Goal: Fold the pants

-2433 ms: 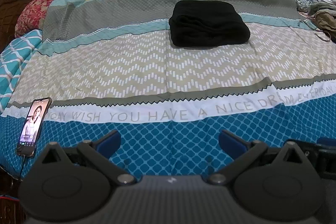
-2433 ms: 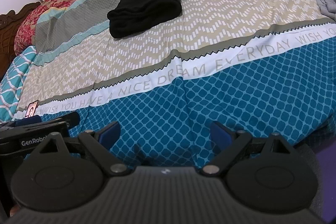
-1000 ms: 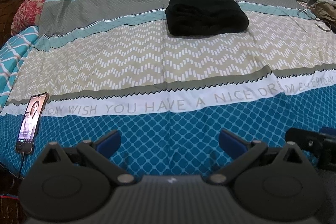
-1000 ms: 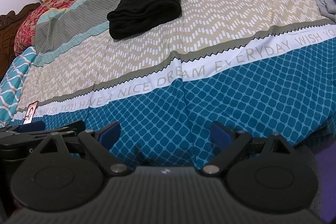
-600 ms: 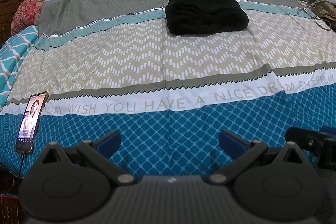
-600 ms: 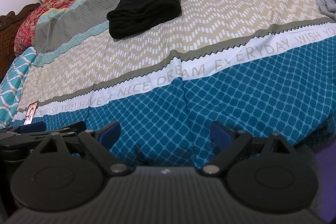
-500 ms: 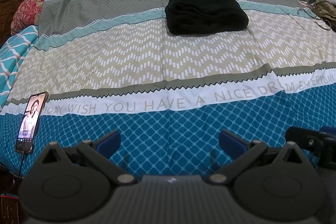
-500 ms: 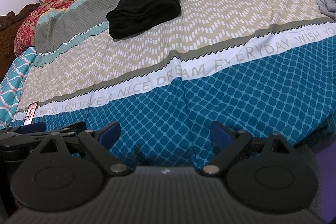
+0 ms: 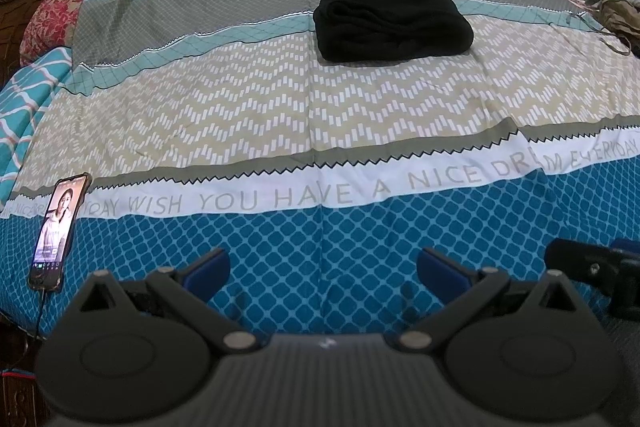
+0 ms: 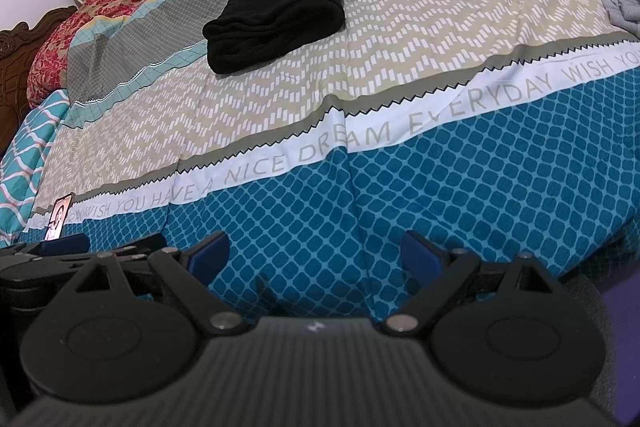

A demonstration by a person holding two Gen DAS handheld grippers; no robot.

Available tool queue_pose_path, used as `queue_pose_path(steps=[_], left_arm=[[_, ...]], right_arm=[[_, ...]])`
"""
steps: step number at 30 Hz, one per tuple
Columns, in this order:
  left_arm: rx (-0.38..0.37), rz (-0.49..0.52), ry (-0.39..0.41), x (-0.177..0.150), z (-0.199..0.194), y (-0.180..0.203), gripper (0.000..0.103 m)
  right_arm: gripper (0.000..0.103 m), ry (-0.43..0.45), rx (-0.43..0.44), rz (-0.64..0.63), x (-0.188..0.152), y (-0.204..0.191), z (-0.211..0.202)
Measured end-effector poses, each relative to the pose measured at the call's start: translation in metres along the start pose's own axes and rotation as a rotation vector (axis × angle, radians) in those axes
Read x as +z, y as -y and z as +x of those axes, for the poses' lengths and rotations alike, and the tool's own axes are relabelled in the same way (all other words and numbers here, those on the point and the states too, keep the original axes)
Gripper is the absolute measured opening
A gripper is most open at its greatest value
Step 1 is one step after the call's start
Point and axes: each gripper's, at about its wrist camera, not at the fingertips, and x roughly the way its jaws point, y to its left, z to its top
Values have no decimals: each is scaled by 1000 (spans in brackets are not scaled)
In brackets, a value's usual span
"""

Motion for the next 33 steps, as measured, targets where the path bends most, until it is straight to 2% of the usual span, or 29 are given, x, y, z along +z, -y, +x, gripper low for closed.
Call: queue_pose_path(steps=[33], left_arm=[[1, 4, -2, -1, 1, 0, 103]], right_arm=[[94, 0, 0, 0, 0, 0, 0]])
